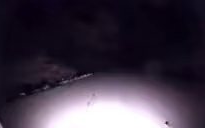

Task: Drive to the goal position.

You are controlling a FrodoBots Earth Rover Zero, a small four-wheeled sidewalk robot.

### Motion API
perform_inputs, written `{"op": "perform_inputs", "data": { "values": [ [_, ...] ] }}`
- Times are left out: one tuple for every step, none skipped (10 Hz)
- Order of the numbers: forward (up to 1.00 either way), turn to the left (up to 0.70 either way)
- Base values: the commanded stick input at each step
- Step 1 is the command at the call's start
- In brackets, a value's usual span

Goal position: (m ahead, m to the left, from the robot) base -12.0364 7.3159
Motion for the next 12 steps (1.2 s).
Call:
{"op": "perform_inputs", "data": {
  "values": [
    [-1.0, 0.0],
    [-1.0, 0.0],
    [-1.0, 0.0],
    [-1.0, 0.0],
    [-1.0, 0.0],
    [-1.0, 0.0],
    [-1.0, 0.0],
    [-1.0, 0.0],
    [-1.0, 0.0],
    [-1.0, 0.0],
    [-1.0, 0.0],
    [-1.0, 0.0]
  ]
}}
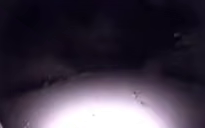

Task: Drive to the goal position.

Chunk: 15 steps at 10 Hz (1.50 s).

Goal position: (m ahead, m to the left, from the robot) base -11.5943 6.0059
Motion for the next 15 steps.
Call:
{"op": "perform_inputs", "data": {
  "values": [
    [-1.0, 0.0],
    [-1.0, 0.0],
    [-1.0, 0.0],
    [-1.0, 0.0],
    [-1.0, 0.0],
    [-1.0, 0.0],
    [-1.0, 0.0],
    [-1.0, 0.0],
    [-1.0, 0.0],
    [-1.0, 0.0],
    [-1.0, 0.0],
    [-1.0, 0.0],
    [-1.0, 0.0],
    [-1.0, 0.0],
    [-1.0, 0.0]
  ]
}}
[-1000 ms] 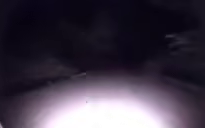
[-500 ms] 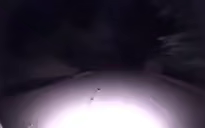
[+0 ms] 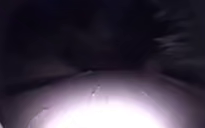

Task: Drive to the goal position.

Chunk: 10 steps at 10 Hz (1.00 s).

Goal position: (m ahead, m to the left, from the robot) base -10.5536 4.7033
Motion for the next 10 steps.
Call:
{"op": "perform_inputs", "data": {
  "values": [
    [-1.0, 0.0],
    [-1.0, 0.0],
    [-1.0, 0.0],
    [-1.0, 0.0],
    [-1.0, 0.0],
    [-1.0, 0.0],
    [-1.0, 0.0],
    [-1.0, 0.0],
    [-1.0, 0.0],
    [-1.0, 0.0]
  ]
}}
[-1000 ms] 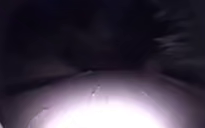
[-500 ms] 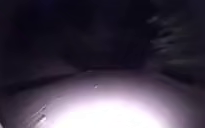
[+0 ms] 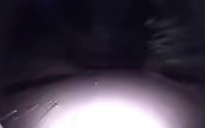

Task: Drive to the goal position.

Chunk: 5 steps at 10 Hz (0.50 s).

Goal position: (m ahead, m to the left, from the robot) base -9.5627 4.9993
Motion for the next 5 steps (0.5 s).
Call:
{"op": "perform_inputs", "data": {
  "values": [
    [-1.0, 0.0],
    [-1.0, 0.0],
    [-1.0, 0.0],
    [-1.0, 0.0],
    [-1.0, 0.0]
  ]
}}
